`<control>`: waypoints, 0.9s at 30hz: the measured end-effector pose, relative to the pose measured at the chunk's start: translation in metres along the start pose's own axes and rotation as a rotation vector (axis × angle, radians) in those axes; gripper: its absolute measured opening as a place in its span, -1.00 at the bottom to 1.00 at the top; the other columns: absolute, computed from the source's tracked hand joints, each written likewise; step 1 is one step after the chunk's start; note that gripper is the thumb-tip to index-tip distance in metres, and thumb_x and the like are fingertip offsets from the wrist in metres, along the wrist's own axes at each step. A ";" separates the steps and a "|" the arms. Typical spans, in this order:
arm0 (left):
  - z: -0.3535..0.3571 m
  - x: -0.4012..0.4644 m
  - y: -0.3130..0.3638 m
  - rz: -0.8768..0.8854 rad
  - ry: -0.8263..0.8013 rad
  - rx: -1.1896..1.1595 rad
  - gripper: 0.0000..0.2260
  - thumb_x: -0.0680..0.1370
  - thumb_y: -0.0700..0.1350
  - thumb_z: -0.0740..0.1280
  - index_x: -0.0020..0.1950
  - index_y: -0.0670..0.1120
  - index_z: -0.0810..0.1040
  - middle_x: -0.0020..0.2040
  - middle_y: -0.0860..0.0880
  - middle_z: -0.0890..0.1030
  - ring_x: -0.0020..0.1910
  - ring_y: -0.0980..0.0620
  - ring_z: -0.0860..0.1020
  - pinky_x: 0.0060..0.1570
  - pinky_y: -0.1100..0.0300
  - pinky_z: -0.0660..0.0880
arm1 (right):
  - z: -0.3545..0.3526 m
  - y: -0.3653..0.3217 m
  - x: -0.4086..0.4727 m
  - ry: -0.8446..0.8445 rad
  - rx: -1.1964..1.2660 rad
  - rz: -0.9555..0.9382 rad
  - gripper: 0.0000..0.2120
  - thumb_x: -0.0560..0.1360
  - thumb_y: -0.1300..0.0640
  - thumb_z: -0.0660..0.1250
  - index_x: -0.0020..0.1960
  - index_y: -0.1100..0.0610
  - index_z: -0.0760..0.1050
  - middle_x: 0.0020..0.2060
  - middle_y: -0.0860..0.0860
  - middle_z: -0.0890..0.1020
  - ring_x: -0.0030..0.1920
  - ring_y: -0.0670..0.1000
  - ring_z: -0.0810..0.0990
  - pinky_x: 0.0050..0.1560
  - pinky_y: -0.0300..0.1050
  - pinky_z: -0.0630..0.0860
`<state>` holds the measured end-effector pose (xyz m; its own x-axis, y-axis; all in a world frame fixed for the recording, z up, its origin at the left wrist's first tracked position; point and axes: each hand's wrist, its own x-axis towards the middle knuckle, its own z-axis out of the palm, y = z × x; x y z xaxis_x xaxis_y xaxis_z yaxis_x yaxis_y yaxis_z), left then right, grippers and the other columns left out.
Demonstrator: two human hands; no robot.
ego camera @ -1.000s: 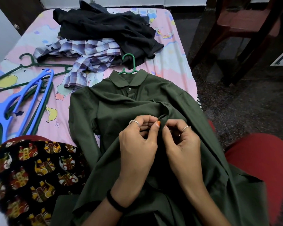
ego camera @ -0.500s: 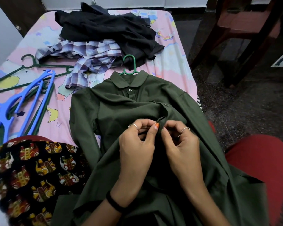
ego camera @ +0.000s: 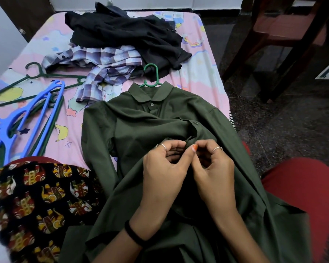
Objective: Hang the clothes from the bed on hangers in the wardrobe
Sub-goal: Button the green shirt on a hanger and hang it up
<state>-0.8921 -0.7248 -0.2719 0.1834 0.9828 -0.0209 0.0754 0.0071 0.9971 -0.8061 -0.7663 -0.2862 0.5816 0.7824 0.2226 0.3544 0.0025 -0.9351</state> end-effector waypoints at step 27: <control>0.003 0.072 0.015 -0.095 -0.289 0.005 -0.88 0.54 -0.19 0.38 -0.21 -0.10 0.60 -0.24 -0.15 0.62 -0.25 0.01 0.51 -0.14 0.13 0.43 | -0.017 -0.007 0.013 -0.100 0.604 0.404 -0.91 0.53 0.31 0.28 -0.15 0.23 0.47 -0.38 0.10 0.55 -0.42 -0.03 0.52 -0.42 -0.27 0.45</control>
<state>-0.8751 -0.6549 -0.2588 0.4467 0.8844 -0.1350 0.1107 0.0951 0.9893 -0.7888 -0.7666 -0.2719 0.5022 0.8477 -0.1707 -0.3553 0.0223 -0.9345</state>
